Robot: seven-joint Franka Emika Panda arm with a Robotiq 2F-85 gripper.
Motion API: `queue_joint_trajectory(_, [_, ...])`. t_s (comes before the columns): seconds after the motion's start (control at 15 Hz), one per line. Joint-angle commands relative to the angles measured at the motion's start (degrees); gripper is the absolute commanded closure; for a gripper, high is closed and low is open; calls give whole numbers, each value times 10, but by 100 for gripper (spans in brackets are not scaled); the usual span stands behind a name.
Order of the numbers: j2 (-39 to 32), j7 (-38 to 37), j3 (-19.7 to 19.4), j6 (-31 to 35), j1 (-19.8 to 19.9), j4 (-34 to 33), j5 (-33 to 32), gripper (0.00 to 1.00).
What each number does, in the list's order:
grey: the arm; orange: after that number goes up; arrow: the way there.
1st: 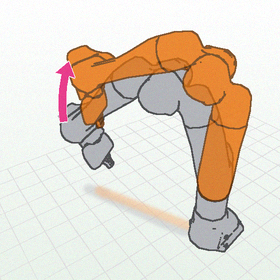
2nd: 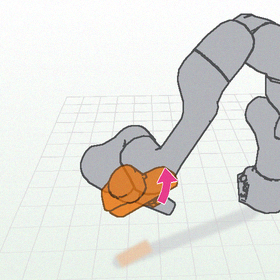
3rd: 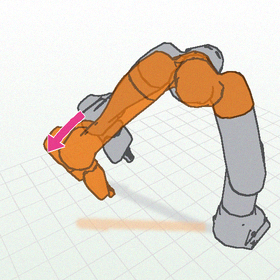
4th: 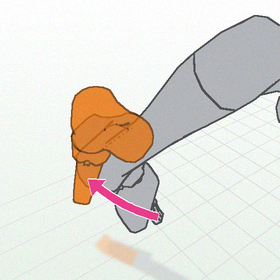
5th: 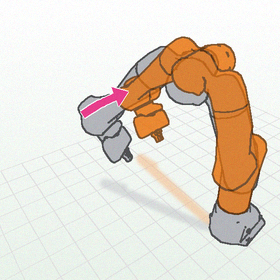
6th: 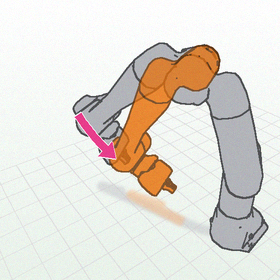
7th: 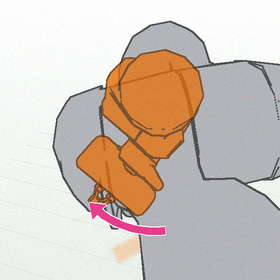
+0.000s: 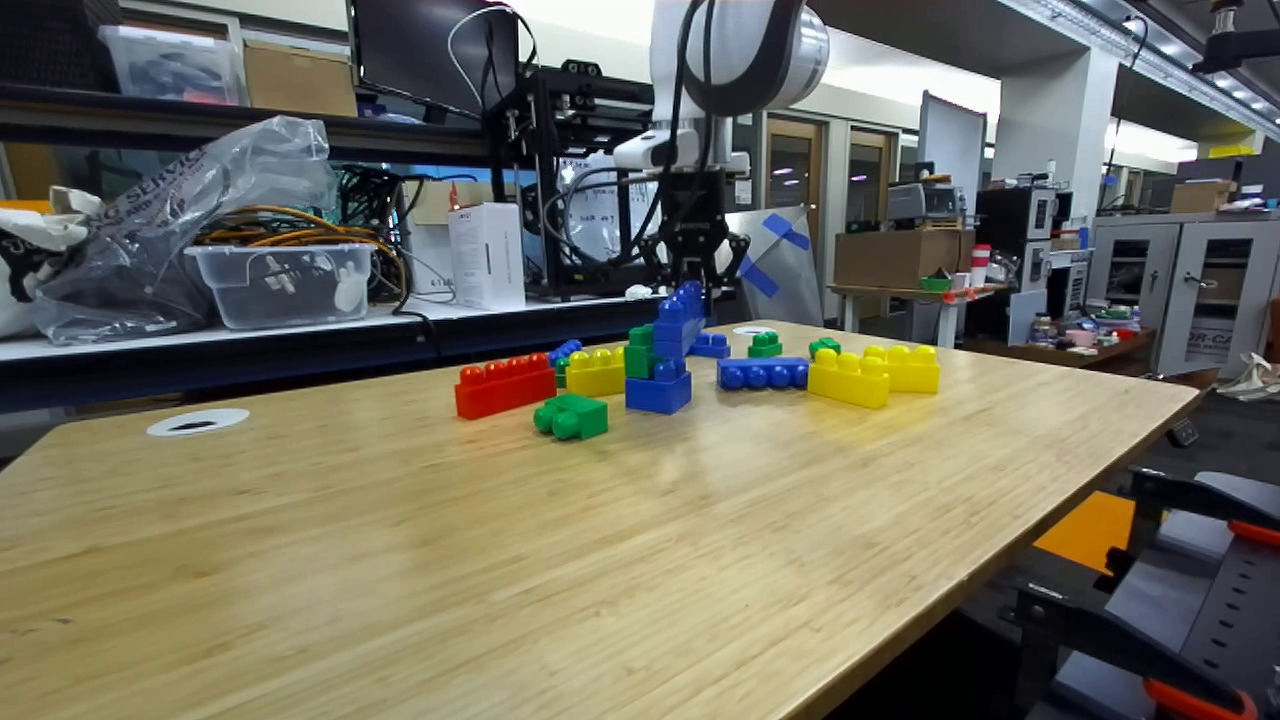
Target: Remove the blue building block from the center left of the table and put it on the blue and green one
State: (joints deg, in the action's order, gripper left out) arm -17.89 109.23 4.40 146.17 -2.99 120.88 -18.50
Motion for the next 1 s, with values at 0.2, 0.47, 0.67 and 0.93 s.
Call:
queue_joint_trajectory(0.2, [-2,23,11,15,23,3,36,89])
queue_joint_trajectory(0.47, [-2,-2,0,28,27,4,31,89])
queue_joint_trajectory(0.67, [-6,-3,5,30,31,-1,37,89])
queue_joint_trajectory(0.93, [-18,-13,11,22,25,-10,41,89])
